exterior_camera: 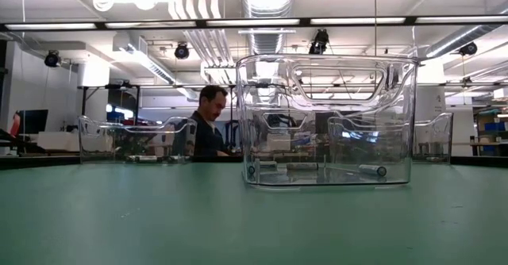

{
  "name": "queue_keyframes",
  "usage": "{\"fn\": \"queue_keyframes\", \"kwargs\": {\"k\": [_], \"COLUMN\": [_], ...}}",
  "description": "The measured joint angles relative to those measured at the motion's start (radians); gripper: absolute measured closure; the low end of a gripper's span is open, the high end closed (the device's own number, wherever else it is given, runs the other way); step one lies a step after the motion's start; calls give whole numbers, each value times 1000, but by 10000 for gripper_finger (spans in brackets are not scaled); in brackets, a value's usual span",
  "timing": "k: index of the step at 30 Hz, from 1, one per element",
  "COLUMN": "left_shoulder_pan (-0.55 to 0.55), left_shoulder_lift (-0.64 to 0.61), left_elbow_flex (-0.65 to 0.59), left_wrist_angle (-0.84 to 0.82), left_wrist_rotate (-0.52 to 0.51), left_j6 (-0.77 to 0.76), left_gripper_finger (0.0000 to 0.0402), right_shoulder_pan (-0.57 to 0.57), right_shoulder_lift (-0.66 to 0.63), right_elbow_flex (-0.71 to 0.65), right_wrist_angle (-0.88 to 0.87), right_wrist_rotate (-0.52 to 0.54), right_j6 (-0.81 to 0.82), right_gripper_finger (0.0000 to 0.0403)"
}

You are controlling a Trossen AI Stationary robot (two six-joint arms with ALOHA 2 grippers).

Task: Sort batteries
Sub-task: Put the silver battery into the top left transparent bin

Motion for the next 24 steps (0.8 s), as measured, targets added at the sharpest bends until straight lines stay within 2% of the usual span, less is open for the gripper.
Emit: {"fn": "queue_keyframes", "kwargs": {"k": [6, 11, 16, 24], "left_shoulder_pan": [-13, -14, -14, -14], "left_shoulder_lift": [22, 2, -10, -11], "left_elbow_flex": [-39, -112, -161, -205], "left_wrist_angle": [-3, 48, 118, 131], "left_wrist_rotate": [64, 90, 90, 105], "left_j6": [-30, -13, -21, -27], "left_gripper_finger": [172, 175, 206, 295], "right_shoulder_pan": [0, 0, 0, 0], "right_shoulder_lift": [33, 35, 29, 28], "right_elbow_flex": [68, 79, 80, 80], "right_wrist_angle": [-2, -5, -8, -8], "right_wrist_rotate": [0, -1, -1, 0], "right_j6": [-65, -67, -66, -66], "right_gripper_finger": [99, 98, 106, 115]}}
